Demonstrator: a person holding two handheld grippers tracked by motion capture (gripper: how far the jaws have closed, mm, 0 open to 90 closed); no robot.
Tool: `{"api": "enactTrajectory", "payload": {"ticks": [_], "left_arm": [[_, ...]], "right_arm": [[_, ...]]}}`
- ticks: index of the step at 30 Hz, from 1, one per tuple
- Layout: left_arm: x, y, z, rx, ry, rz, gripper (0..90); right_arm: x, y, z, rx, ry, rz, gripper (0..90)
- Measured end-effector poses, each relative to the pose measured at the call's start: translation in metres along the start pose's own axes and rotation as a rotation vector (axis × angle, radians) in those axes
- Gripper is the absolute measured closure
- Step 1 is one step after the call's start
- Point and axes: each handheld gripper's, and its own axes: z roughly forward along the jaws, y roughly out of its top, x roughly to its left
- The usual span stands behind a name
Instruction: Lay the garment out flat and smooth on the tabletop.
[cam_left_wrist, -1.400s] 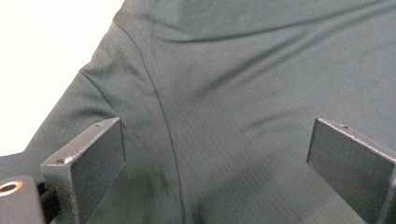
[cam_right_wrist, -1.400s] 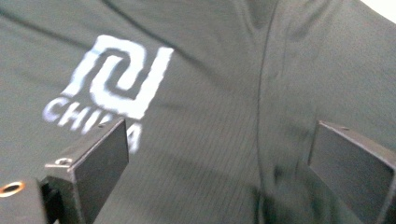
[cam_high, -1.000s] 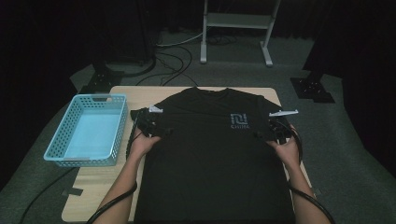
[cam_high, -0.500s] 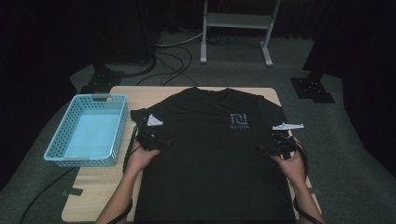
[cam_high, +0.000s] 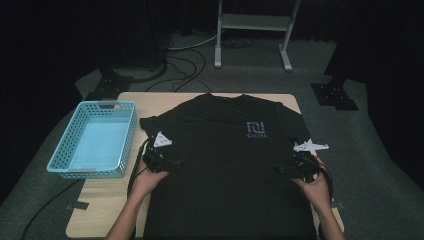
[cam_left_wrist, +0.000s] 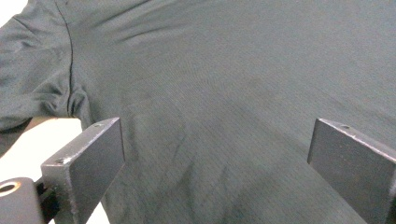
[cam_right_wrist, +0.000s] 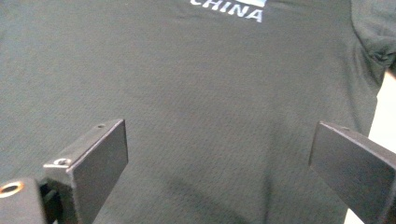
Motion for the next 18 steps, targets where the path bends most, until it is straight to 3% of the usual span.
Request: {"api": "enactTrajectory", "payload": {"ticks": [7, 14, 18], "left_arm": [[-0.006, -0.011, -0.007, -0.011, -0.009, 0.006, 2.9], [-0.014, -0.017, -0.017, -0.047, -0.049, -0.012, 2.9], [-0.019, -0.018, -0.021, -0.056, -0.046, 0.001, 2.9]], "right_arm": [[0.009, -0.014, -0.004, -0.005, 0.017, -0.028, 4.9], [0.009, -0.031, -0.011, -0.012, 0.026, -0.02, 5.4], [0.009, -0.038, -0.018, -0.02, 0.029, -0.032, 5.5]]}}
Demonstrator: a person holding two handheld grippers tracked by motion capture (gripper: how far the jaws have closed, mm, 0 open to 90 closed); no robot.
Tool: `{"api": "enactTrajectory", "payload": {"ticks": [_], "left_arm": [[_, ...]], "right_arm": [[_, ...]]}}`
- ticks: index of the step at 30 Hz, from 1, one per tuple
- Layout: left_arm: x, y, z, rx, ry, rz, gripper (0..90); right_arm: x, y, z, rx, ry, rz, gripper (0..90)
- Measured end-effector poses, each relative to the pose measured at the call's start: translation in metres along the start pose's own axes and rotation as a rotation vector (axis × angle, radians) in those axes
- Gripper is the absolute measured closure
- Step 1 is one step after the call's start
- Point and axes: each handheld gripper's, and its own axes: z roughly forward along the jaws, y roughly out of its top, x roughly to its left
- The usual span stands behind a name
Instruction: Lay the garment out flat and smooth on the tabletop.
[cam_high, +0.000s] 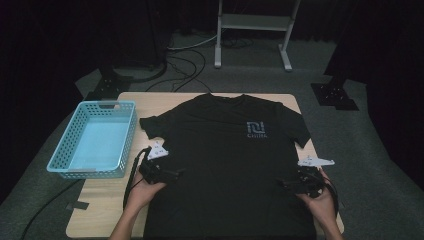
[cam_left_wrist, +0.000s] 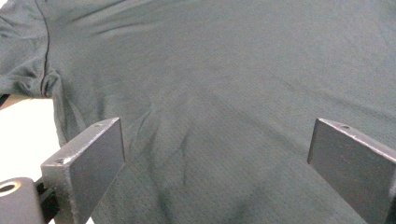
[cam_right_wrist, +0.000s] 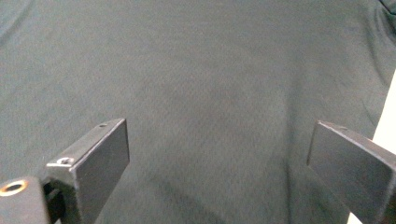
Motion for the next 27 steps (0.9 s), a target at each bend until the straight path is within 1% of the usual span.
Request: {"api": "enactTrajectory", "payload": {"ticks": [5, 7, 10, 13, 15, 16, 19, 23, 24, 25, 26, 27], "left_arm": [[-0.008, -0.002, -0.006, -0.009, 0.006, 0.015, 2.9], [-0.011, -0.005, -0.007, -0.002, 0.012, 0.026, 2.9], [-0.014, -0.009, -0.009, -0.002, 0.012, 0.028, 2.9], [-0.016, -0.014, -0.014, -0.005, 0.031, 0.028, 2.9], [-0.02, -0.018, -0.017, -0.001, 0.052, 0.048, 2.9], [-0.022, -0.02, -0.019, -0.007, 0.057, 0.049, 2.9], [-0.026, -0.025, -0.025, -0.015, 0.076, 0.053, 2.9], [-0.03, -0.034, -0.033, -0.043, 0.08, 0.03, 2.9], [-0.031, -0.036, -0.035, -0.05, 0.083, 0.027, 2.9], [-0.032, -0.04, -0.038, -0.057, 0.088, 0.022, 2.9], [-0.034, -0.043, -0.04, -0.067, 0.094, 0.015, 2.9], [-0.035, -0.046, -0.043, -0.08, 0.097, 0.01, 2.9]], "right_arm": [[0.004, -0.005, -0.01, -0.012, 0.011, -0.015, 5.5], [0.005, -0.007, -0.014, -0.018, 0.011, -0.021, 5.5], [0.006, -0.011, -0.019, -0.023, 0.013, -0.029, 5.5], [0.007, -0.018, -0.024, -0.026, 0.014, -0.037, 5.6], [0.007, -0.024, -0.027, -0.028, 0.006, -0.048, 5.7], [0.007, -0.028, -0.03, -0.028, 0.007, -0.049, 5.7], [0.005, -0.036, -0.035, -0.043, 0.009, -0.026, 5.8], [0.005, -0.047, -0.046, -0.074, 0.003, -0.011, 5.8], [0.006, -0.05, -0.049, -0.086, -0.005, -0.014, 5.8], [0.008, -0.057, -0.056, -0.11, -0.01, -0.003, 5.8], [0.008, -0.057, -0.056, -0.11, -0.01, -0.003, 5.8], [0.008, -0.065, -0.062, -0.145, -0.006, 0.022, 5.8]]}}
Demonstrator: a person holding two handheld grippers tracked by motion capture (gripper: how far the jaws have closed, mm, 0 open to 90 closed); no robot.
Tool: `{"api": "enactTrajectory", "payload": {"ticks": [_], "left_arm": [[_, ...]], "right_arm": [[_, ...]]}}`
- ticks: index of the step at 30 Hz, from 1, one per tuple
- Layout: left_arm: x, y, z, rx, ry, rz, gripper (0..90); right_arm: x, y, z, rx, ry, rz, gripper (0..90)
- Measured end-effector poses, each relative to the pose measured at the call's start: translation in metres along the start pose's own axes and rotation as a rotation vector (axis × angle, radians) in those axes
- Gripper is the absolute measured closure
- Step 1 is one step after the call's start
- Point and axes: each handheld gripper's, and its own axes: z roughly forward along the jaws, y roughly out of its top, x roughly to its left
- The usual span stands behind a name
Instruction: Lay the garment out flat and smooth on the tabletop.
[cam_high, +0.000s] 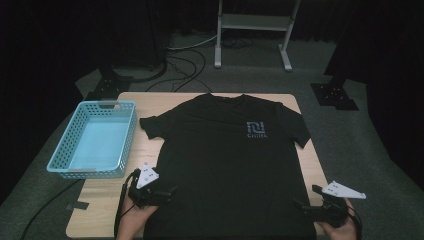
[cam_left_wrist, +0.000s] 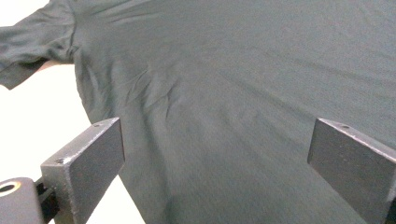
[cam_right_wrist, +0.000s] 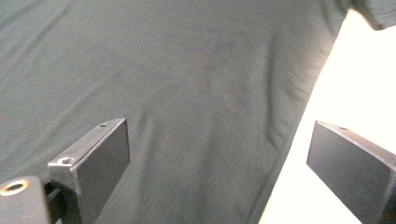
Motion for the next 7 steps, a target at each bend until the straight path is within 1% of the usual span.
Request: {"api": "enactTrajectory", "payload": {"ticks": [1, 2, 3, 4, 5, 6, 7], "left_arm": [[-0.002, -0.003, -0.002, -0.013, 0.0, -0.009, 2.9], [-0.003, -0.005, -0.004, -0.02, 0.004, -0.006, 2.9], [-0.005, -0.008, -0.007, -0.038, 0.011, 0.001, 2.9], [-0.007, -0.011, -0.01, -0.074, 0.01, -0.009, 2.8], [-0.007, -0.011, -0.01, -0.074, 0.01, -0.009, 2.8], [-0.007, -0.011, -0.011, -0.086, 0.002, -0.011, 2.8], [-0.007, -0.011, -0.012, -0.093, 0.011, -0.006, 2.9]], "right_arm": [[0.0, 0.0, 0.0, 0.0, 0.0, 0.0, 5.8], [0.0, -0.004, -0.003, -0.015, 0.008, 0.016, 5.8], [0.001, -0.007, -0.005, -0.026, 0.011, 0.023, 5.8], [0.003, -0.015, -0.009, -0.038, 0.013, 0.036, 5.7], [0.003, -0.015, -0.009, -0.038, 0.013, 0.036, 5.7], [0.004, -0.017, -0.01, -0.033, 0.016, 0.038, 5.6], [0.006, -0.018, -0.012, -0.038, 0.014, 0.034, 5.0]]}}
